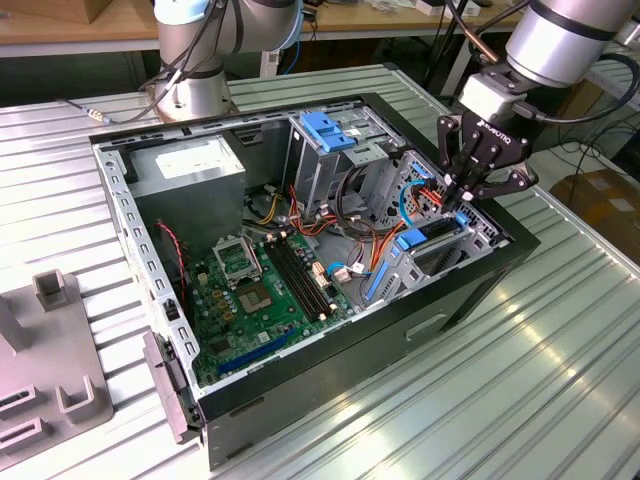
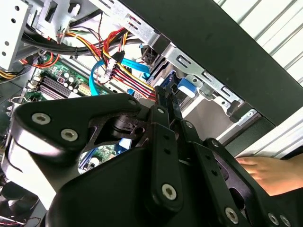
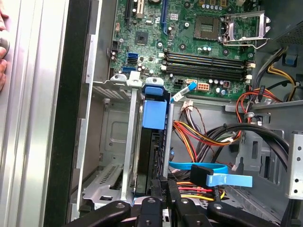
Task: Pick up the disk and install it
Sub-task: 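Insert the first disk wire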
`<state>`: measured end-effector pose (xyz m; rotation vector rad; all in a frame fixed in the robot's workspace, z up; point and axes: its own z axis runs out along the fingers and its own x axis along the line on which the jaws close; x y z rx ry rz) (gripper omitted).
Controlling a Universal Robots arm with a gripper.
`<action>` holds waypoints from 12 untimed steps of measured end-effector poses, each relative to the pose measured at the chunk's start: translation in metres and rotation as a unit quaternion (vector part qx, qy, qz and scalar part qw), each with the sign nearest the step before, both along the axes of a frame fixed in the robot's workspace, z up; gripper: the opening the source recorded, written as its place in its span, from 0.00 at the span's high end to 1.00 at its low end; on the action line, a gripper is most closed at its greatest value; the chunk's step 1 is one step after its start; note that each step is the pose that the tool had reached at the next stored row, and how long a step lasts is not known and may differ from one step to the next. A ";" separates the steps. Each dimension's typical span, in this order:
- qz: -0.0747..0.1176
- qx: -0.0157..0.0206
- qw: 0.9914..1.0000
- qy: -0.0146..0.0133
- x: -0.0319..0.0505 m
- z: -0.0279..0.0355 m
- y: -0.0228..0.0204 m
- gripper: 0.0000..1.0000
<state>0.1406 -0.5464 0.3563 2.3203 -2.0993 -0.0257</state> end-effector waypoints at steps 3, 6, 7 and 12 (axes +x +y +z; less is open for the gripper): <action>0.000 0.000 1.000 0.000 0.0000 0.0000 -0.0001 0.83; 0.000 0.000 1.000 0.000 0.0000 0.0000 -0.0001 0.83; 0.000 0.000 1.000 0.000 0.0000 0.0000 -0.0004 0.83; 0.000 0.000 1.000 0.000 -0.0020 -0.0005 -0.0037 0.83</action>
